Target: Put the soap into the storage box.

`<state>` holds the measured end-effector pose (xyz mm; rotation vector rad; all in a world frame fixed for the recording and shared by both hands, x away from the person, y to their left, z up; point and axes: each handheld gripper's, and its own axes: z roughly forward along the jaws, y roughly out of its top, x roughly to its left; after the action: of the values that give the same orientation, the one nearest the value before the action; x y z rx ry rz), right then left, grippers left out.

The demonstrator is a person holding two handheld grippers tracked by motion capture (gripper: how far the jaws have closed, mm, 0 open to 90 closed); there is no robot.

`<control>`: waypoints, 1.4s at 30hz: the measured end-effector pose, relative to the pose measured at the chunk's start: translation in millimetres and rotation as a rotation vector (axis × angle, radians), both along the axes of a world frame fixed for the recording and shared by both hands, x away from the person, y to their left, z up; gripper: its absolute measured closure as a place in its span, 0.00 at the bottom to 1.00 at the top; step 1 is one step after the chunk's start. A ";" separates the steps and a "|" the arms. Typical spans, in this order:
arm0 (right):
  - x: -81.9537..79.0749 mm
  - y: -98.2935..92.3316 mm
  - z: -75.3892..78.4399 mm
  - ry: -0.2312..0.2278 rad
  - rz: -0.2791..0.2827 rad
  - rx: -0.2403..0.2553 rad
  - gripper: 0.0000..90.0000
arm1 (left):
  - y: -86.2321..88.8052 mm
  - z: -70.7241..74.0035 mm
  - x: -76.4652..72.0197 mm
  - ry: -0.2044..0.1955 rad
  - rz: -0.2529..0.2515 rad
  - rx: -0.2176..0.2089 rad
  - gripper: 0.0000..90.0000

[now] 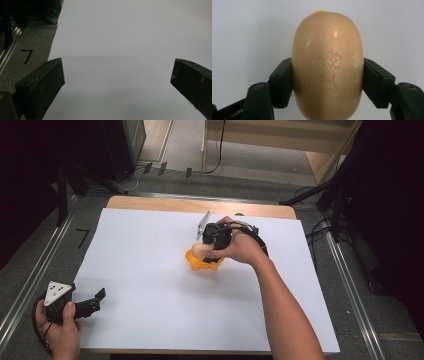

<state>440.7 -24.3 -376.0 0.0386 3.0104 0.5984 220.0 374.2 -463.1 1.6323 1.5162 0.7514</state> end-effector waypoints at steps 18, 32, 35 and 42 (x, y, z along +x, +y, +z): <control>14.0 1.8 -15.4 0.084 -0.016 -0.061 0.36 | 0.5 -0.2 0.3 0.000 -0.003 -0.004 0.00; 15.4 -1.3 -11.0 0.083 -0.049 -0.028 0.34 | 0.6 -0.2 0.4 0.001 -0.003 -0.005 0.00; 15.4 -6.4 -9.2 0.084 -0.059 -0.012 0.34 | 0.6 -0.1 0.4 0.002 -0.003 -0.005 0.00; 14.1 -23.5 -7.7 0.082 -0.121 0.035 0.32 | 0.4 -0.2 0.5 0.000 -0.002 -0.006 0.00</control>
<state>454.8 -47.8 -383.7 0.2517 3.0477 0.6522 220.5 374.6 -463.4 1.6294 1.5157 0.7448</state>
